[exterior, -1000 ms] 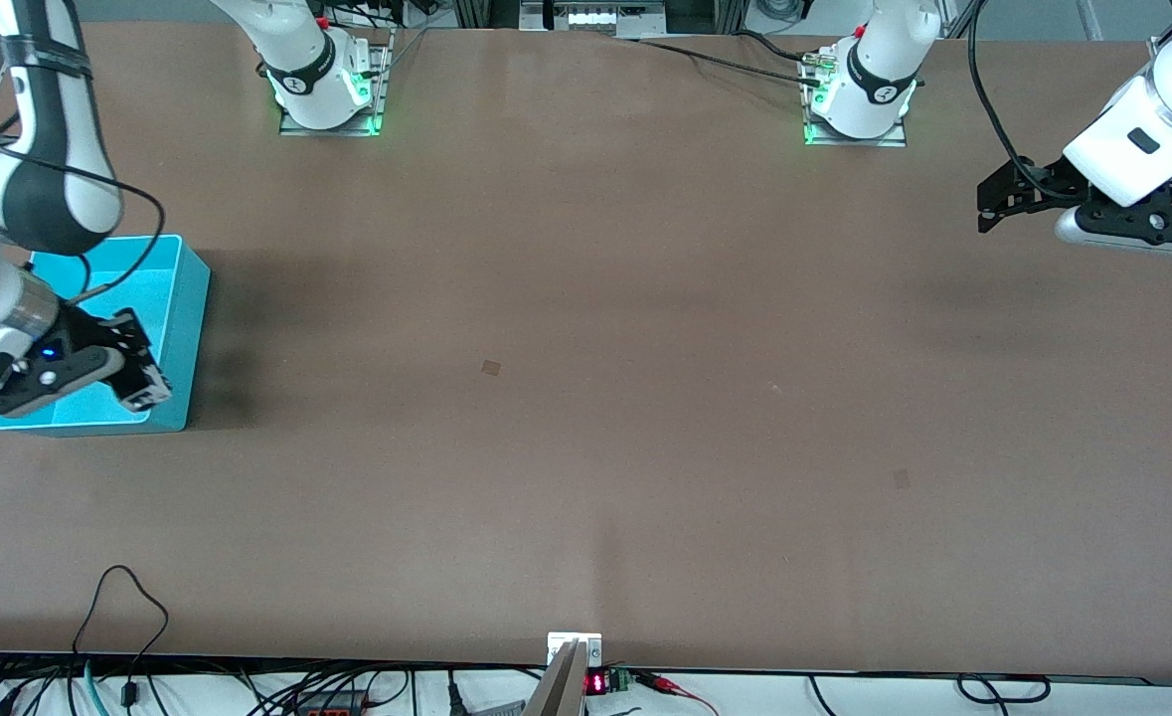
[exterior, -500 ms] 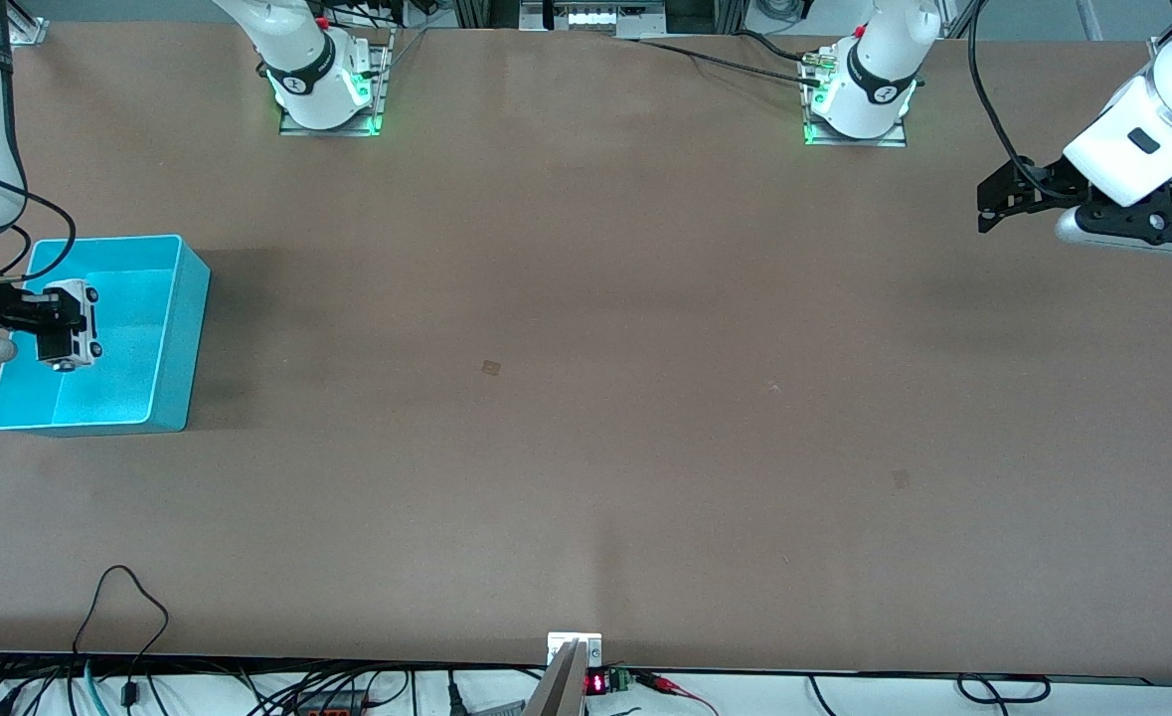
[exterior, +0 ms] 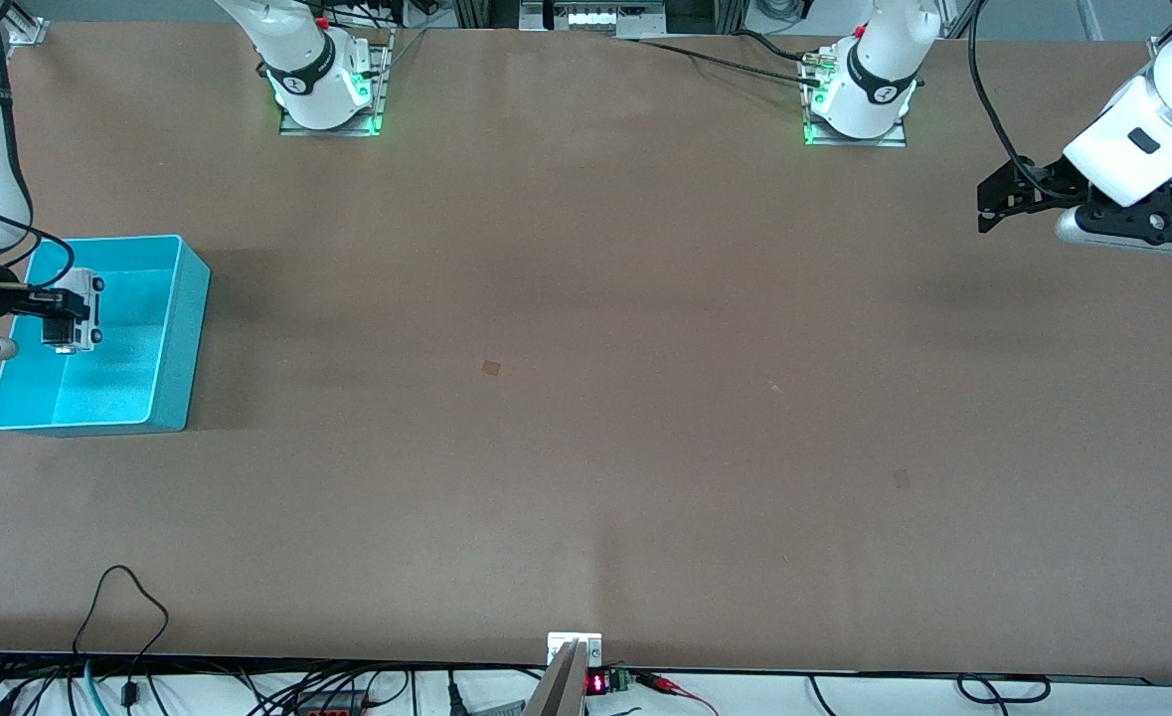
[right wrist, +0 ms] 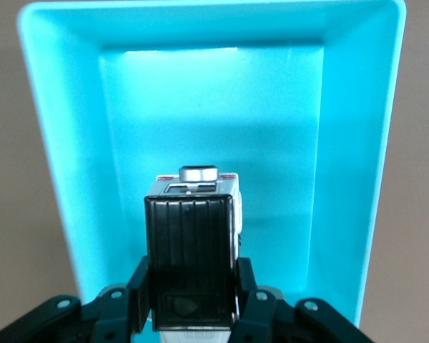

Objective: Wind and store white jeep toy
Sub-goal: 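Lower the held jeep into the light-blue bin with the right gripper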

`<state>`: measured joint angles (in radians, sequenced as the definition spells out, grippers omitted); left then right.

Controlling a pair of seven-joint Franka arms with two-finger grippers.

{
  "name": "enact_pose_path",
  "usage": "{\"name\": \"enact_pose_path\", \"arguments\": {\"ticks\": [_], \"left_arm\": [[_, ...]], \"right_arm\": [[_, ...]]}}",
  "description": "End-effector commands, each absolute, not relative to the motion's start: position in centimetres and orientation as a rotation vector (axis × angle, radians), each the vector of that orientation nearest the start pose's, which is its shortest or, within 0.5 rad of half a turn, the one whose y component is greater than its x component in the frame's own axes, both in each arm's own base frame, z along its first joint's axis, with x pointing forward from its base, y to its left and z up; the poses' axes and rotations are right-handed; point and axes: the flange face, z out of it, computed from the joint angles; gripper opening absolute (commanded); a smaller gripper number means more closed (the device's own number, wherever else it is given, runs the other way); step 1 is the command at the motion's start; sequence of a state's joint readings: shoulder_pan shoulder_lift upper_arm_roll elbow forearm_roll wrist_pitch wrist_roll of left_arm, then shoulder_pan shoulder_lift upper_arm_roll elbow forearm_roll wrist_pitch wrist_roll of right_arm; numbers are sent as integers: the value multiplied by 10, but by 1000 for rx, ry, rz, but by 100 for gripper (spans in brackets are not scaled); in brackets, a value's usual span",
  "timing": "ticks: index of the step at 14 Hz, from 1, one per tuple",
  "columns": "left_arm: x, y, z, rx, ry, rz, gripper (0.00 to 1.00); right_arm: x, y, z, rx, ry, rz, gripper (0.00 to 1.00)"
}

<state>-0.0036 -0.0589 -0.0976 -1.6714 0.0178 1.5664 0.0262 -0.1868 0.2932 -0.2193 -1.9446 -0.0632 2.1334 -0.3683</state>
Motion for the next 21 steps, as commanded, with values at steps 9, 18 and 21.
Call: {"name": "enact_pose_path", "arguments": {"ticks": [9,18,21], "left_arm": [[533,-54,614,-3143,188,78,100],[533,-54,614,-3143,188,81,100],[533,-54,614,-3143,188,81,100]], "right_arm": [[524,-242,240,-3227,-47,192,0],[513,-241,213,-3207,-40,254,13],[515,-239,217,-3206,-63,250,86]]}}
